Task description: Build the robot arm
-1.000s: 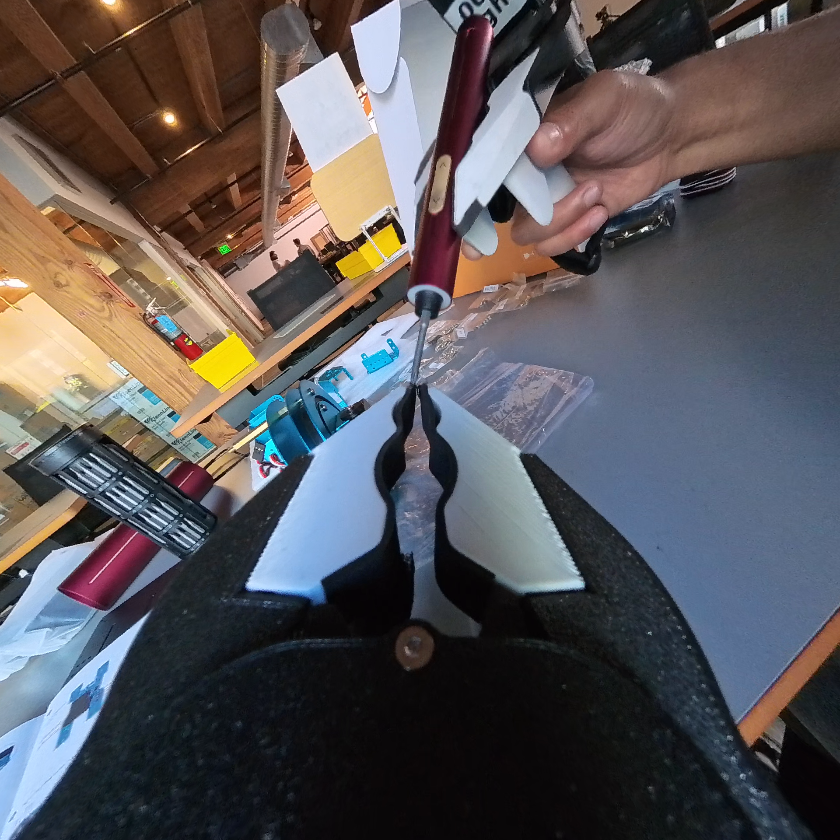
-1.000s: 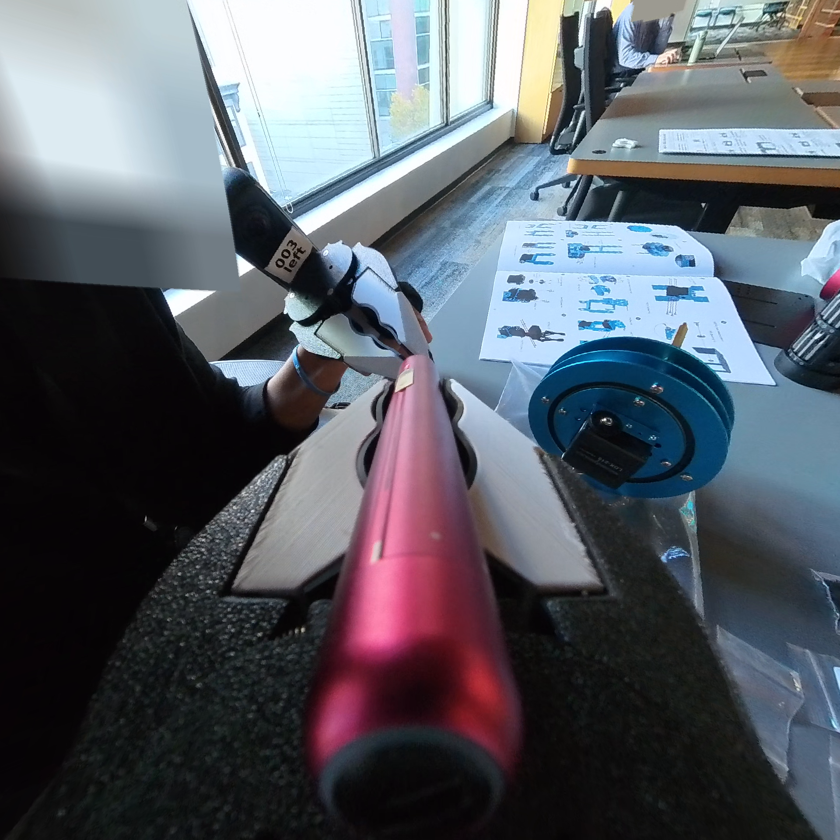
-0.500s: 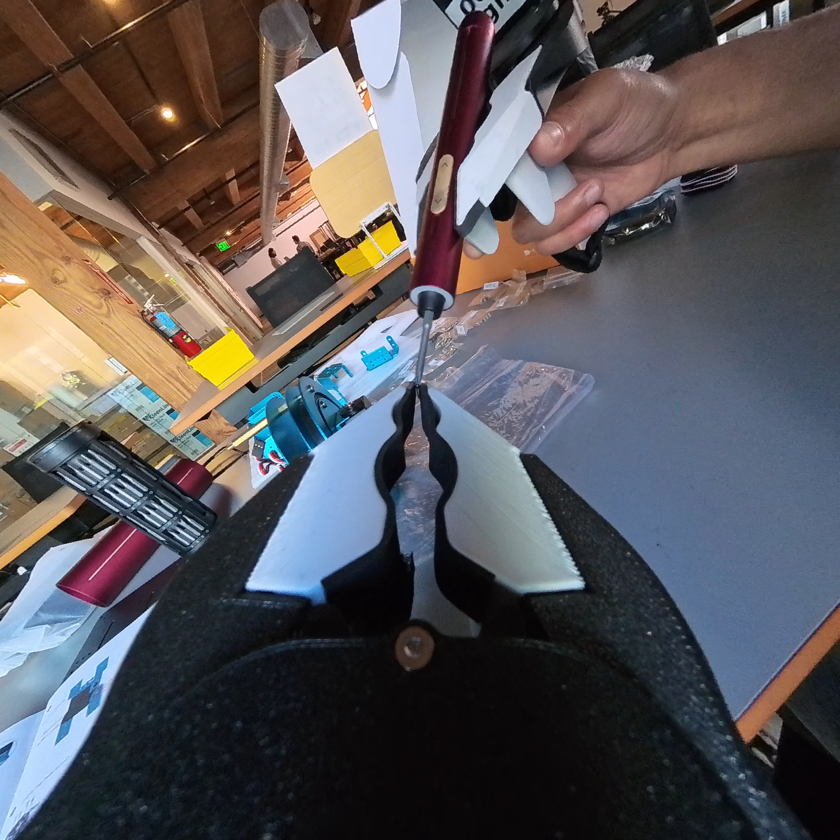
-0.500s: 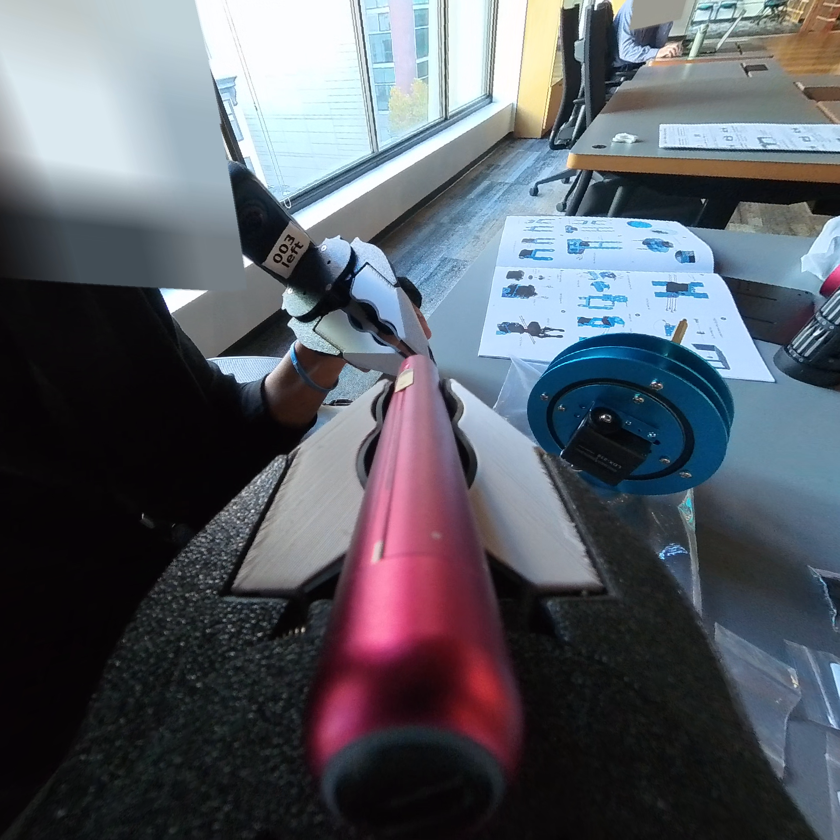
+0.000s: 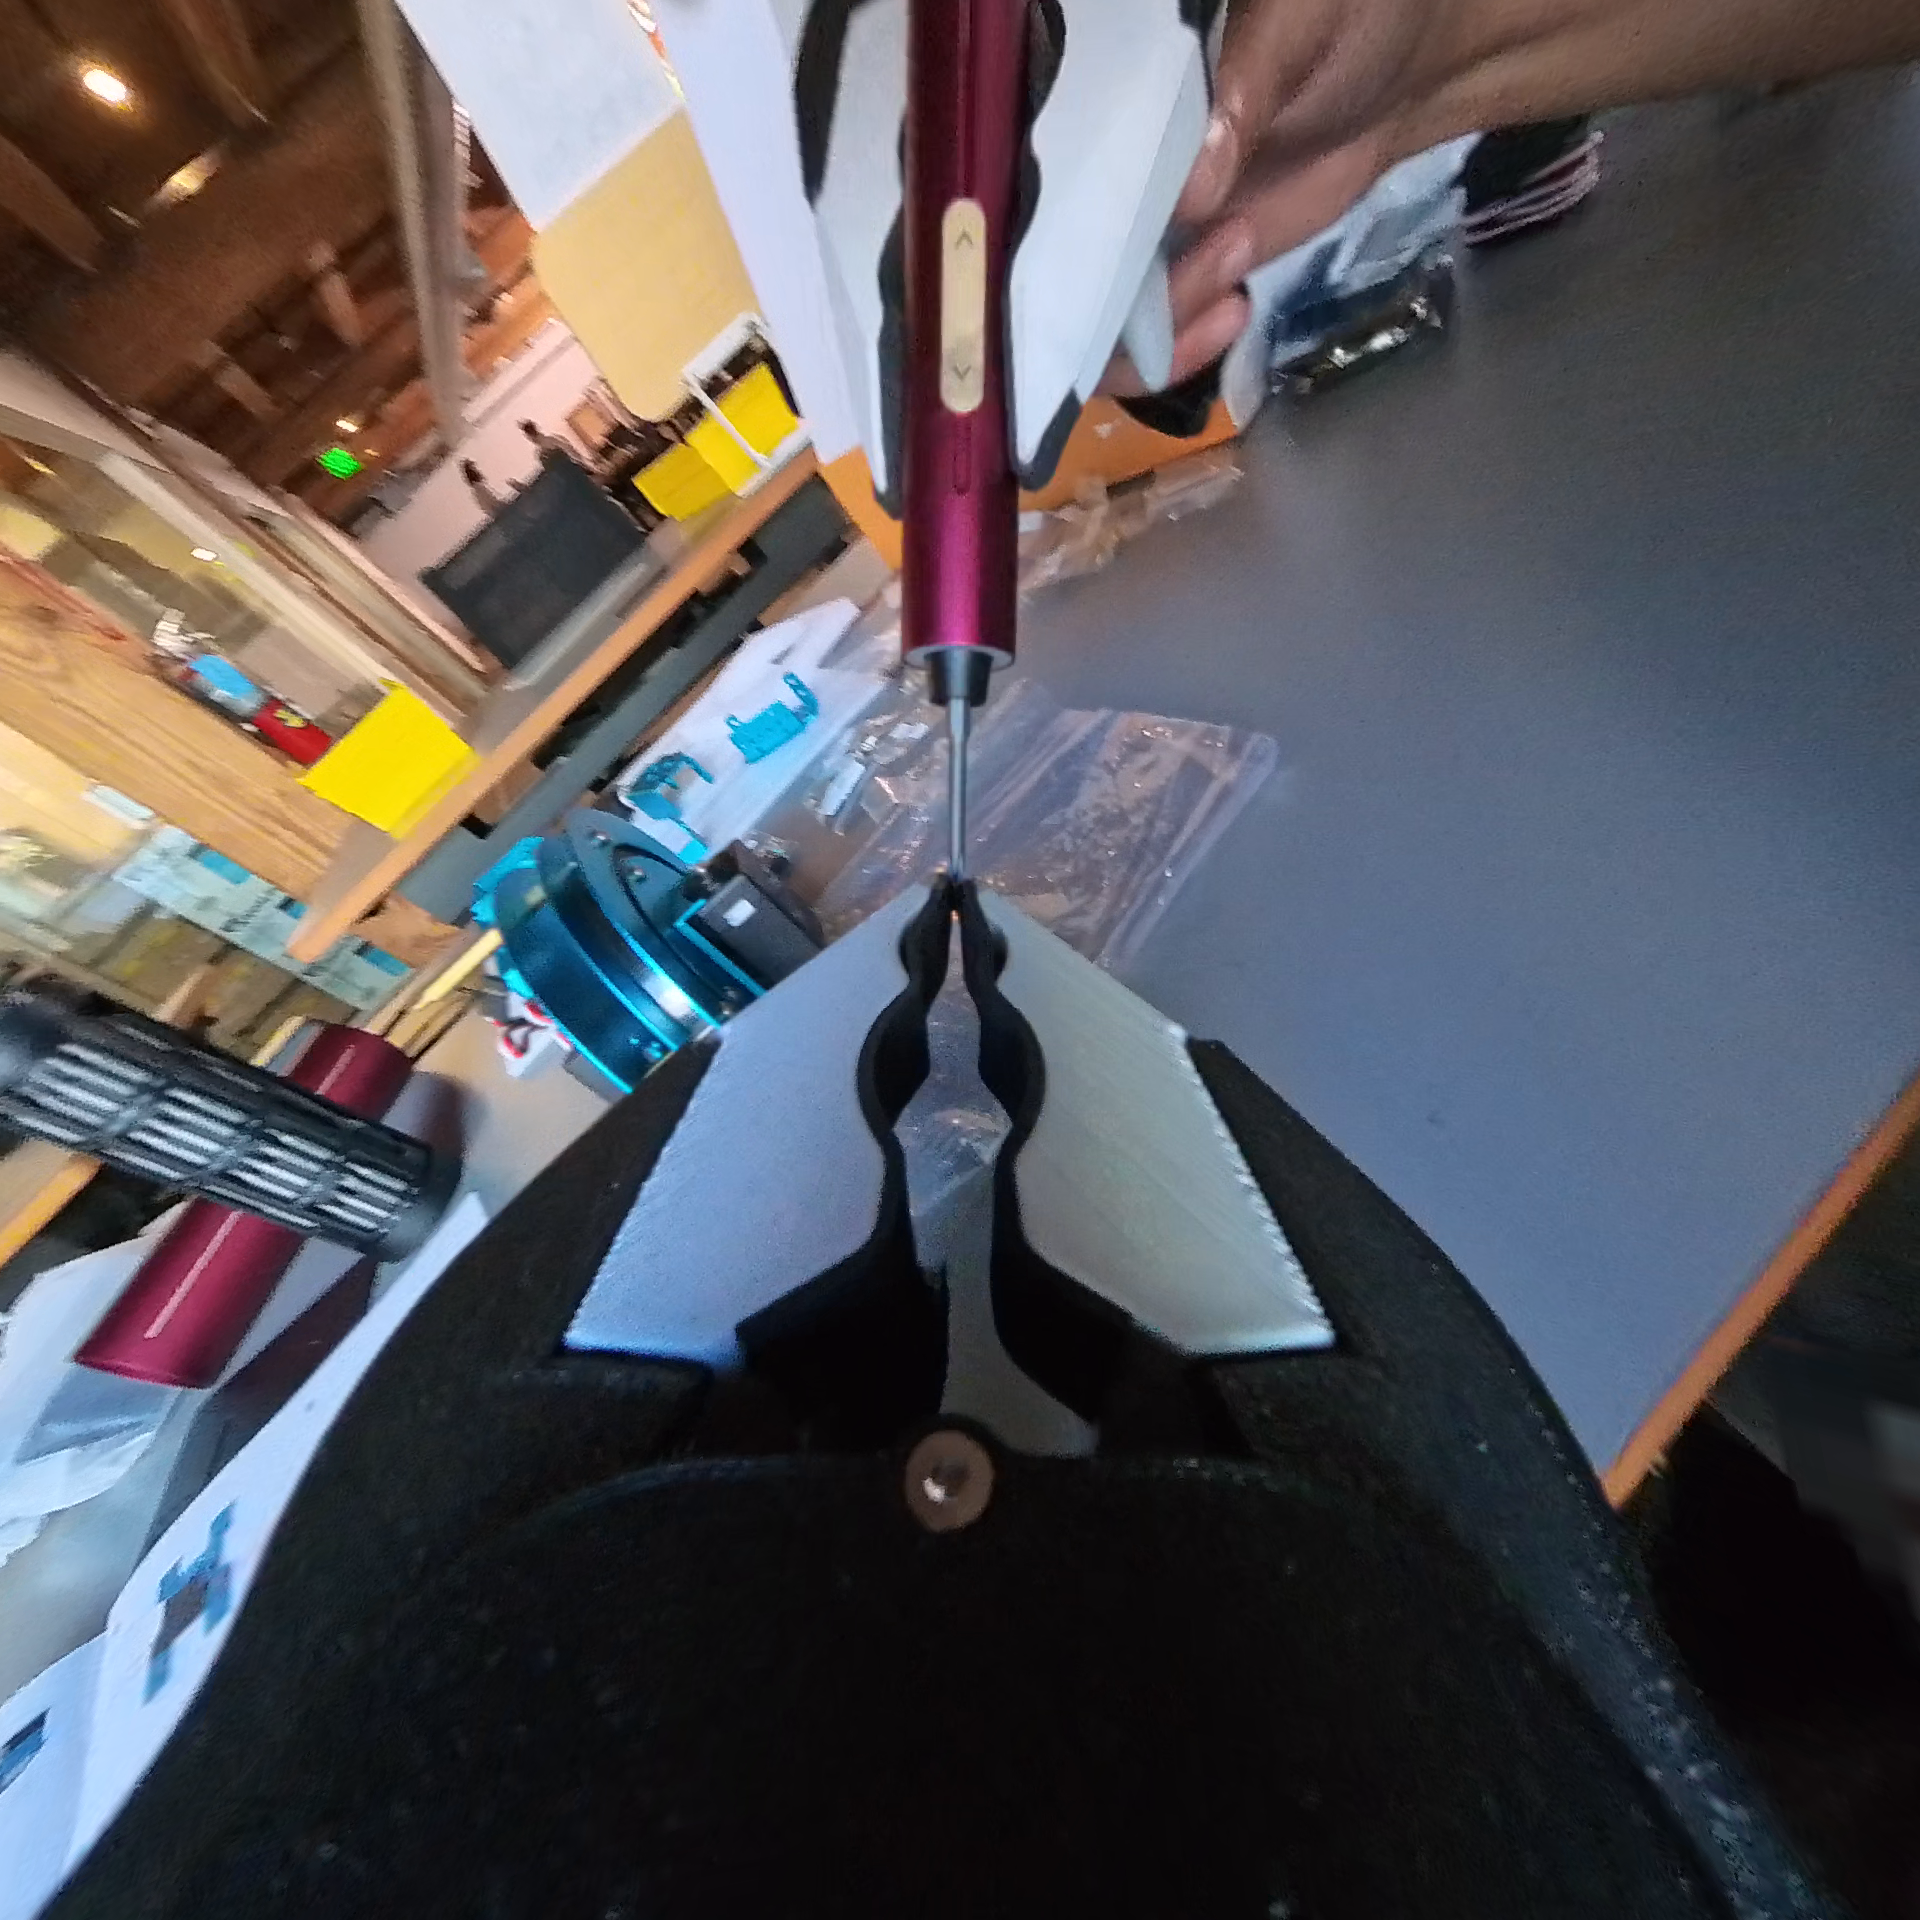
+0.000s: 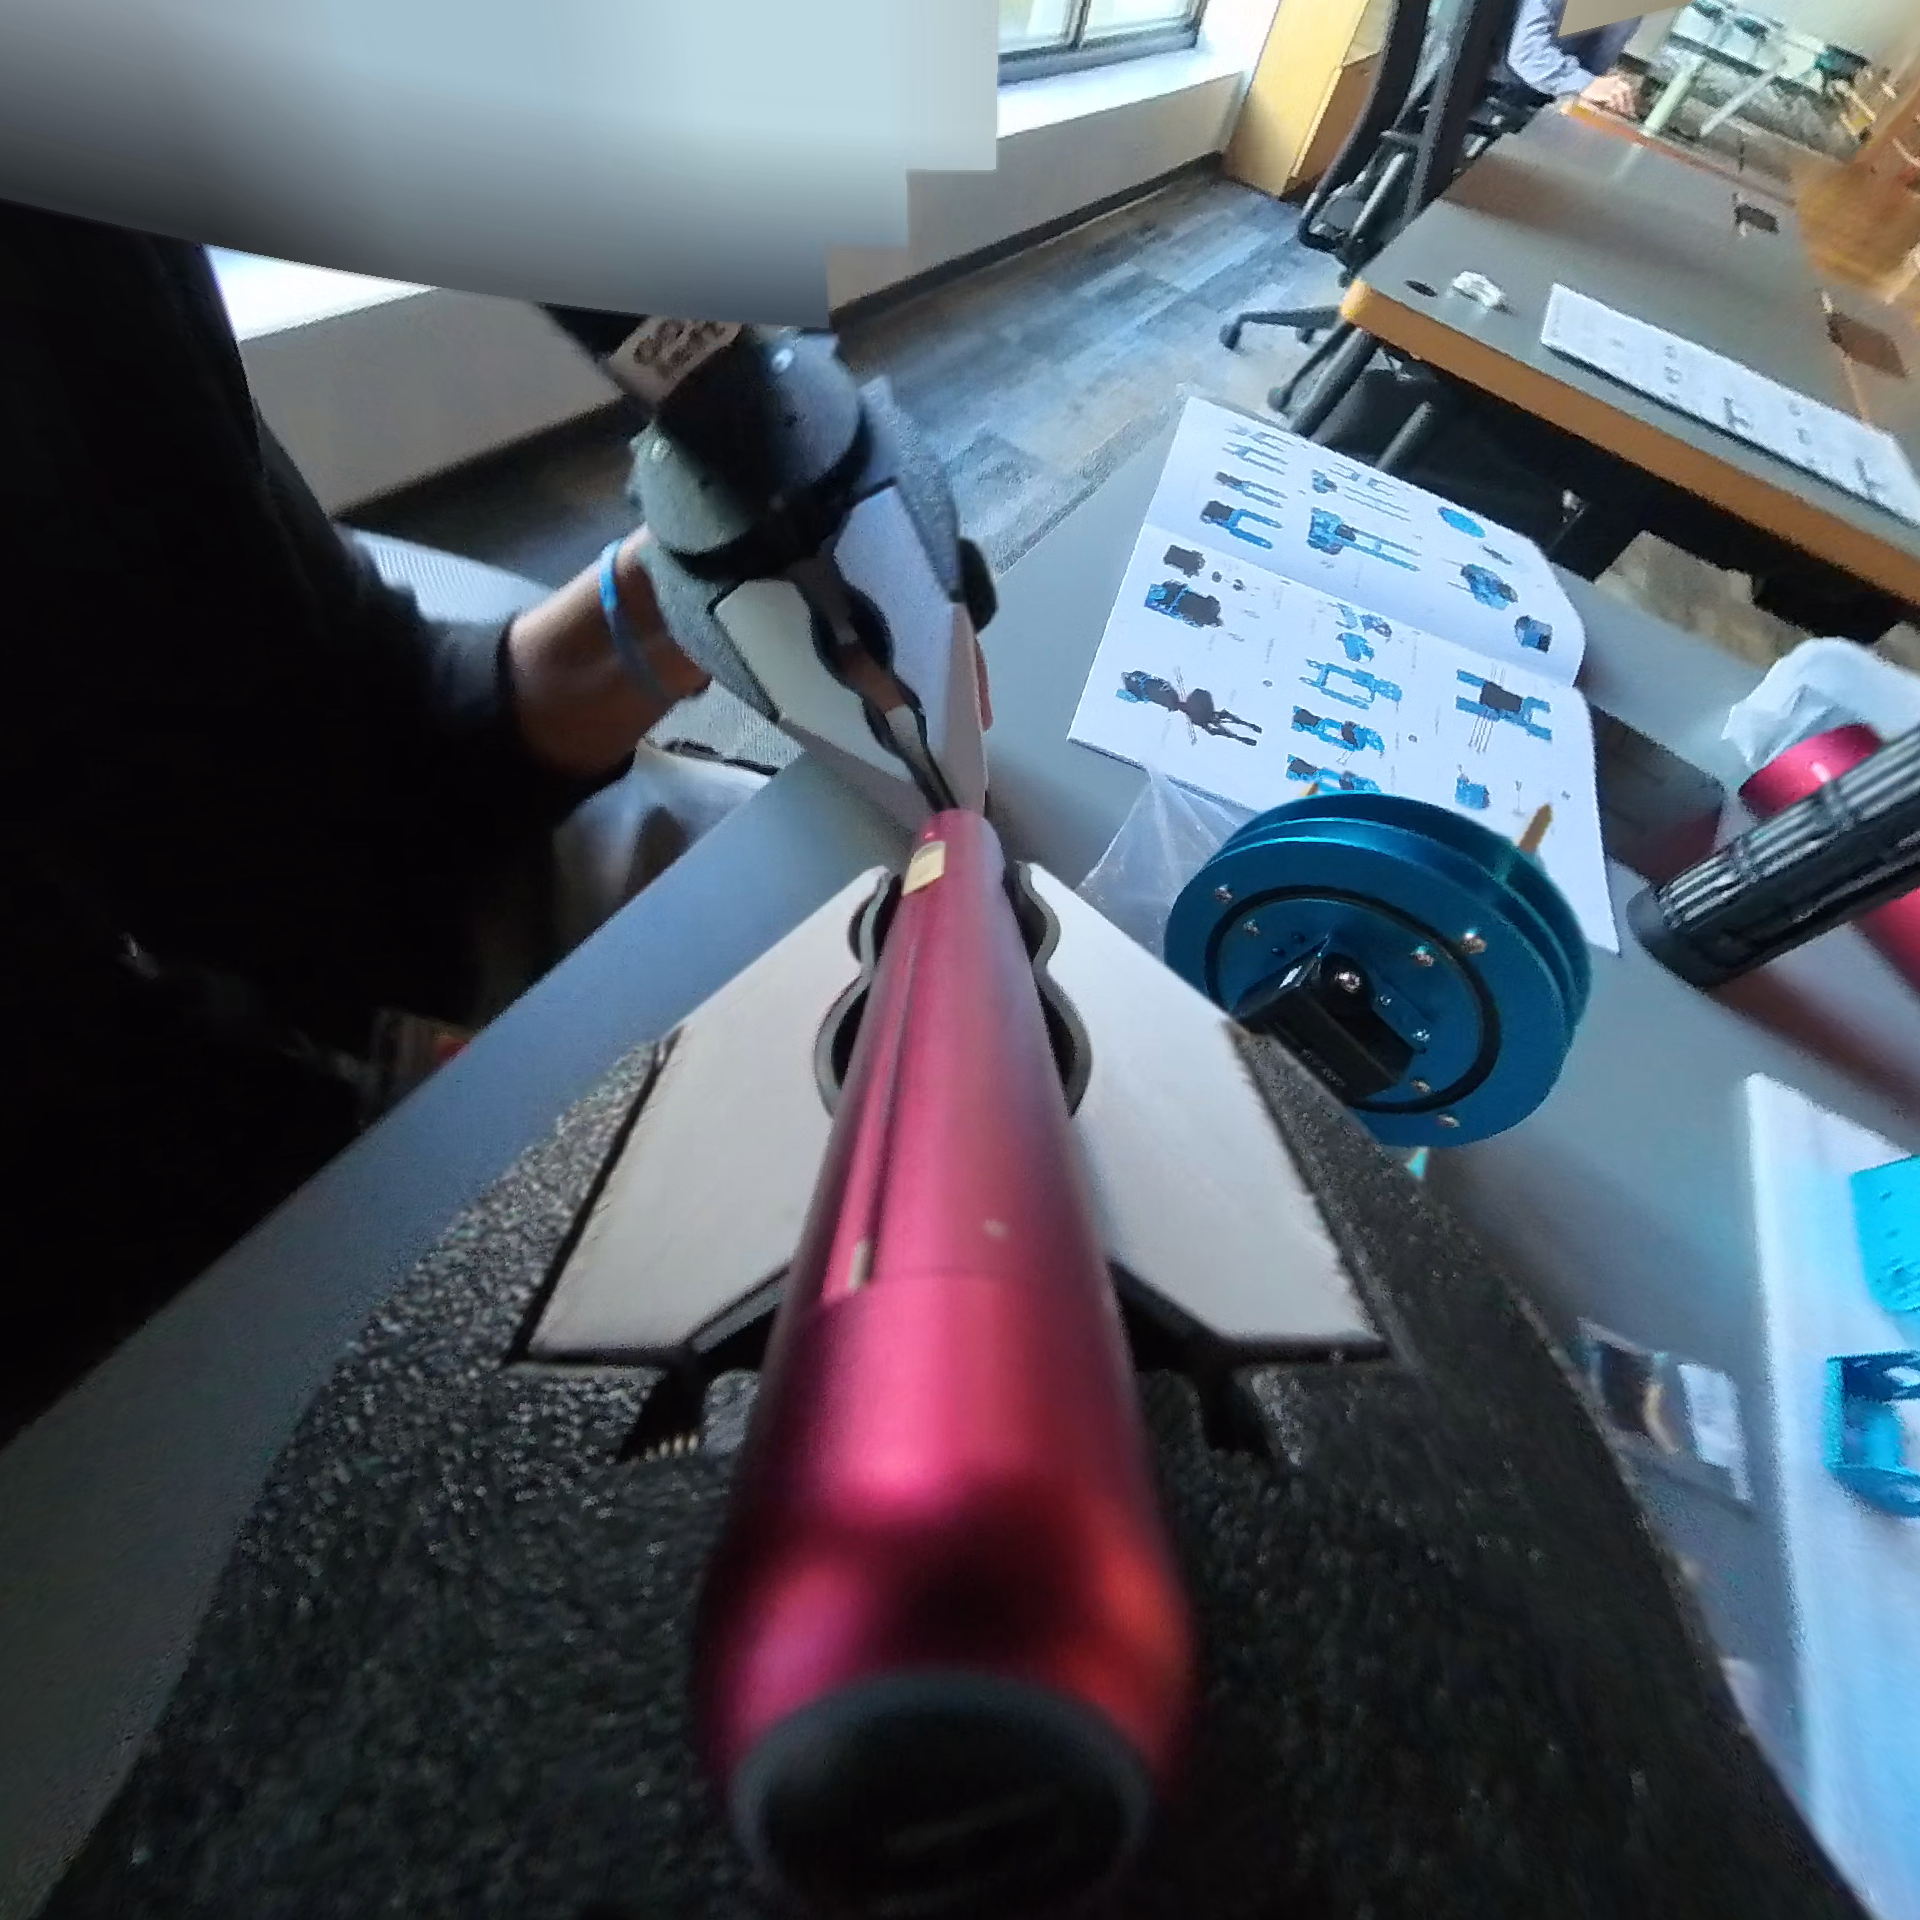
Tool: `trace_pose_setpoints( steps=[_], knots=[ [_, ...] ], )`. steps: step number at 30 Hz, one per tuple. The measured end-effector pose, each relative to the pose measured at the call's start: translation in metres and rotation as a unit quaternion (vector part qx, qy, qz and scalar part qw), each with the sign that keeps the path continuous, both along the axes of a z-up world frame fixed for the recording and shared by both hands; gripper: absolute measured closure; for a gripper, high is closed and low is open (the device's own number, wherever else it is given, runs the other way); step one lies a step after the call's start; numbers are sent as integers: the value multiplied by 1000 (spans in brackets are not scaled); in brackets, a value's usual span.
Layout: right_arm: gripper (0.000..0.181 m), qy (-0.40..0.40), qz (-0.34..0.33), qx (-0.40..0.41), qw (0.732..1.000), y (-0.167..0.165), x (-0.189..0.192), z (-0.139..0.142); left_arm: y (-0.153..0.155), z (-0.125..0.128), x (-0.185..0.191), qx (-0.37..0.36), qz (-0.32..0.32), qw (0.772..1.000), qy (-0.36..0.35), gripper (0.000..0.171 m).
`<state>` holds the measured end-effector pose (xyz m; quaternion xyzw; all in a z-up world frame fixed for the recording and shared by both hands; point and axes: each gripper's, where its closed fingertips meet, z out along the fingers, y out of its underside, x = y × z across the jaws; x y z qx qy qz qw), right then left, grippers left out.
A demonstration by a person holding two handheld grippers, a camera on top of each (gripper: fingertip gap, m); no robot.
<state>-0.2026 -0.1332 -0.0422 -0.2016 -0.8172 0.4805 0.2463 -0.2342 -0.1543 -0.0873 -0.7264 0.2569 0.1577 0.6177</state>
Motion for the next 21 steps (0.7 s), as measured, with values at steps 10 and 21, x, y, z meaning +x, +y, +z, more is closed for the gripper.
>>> trace_pose_setpoints(
  steps=[10, 21],
  knots=[
    [159, 54, 55, 53, 996, -1, 1, 0, 0, -3, 3, -116, -71, 990, -43, 171],
    [5, 35, 40, 85, 995, 3, -3, -14, 13, -28, -1, -203, -44, 978, 8, 171]
  ],
)
